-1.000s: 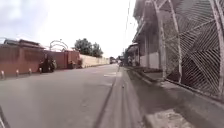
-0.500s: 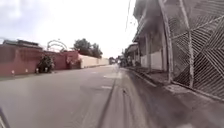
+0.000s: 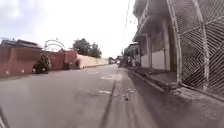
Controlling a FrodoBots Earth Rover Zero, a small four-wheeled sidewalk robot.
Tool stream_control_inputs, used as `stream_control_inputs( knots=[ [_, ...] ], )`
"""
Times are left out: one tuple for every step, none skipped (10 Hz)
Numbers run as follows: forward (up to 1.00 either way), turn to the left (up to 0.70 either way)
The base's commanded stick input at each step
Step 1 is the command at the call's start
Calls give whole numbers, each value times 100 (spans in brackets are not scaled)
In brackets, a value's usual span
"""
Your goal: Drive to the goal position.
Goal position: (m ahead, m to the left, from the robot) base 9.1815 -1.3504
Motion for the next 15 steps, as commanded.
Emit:
stream_control_inputs(
  knots=[
    [70,1],
    [70,1],
    [70,1],
    [70,1],
    [70,1],
    [70,1],
    [70,1],
    [70,1],
    [70,1],
    [70,1],
    [70,2],
    [70,2],
    [70,1],
    [70,1],
    [70,1]
  ],
)
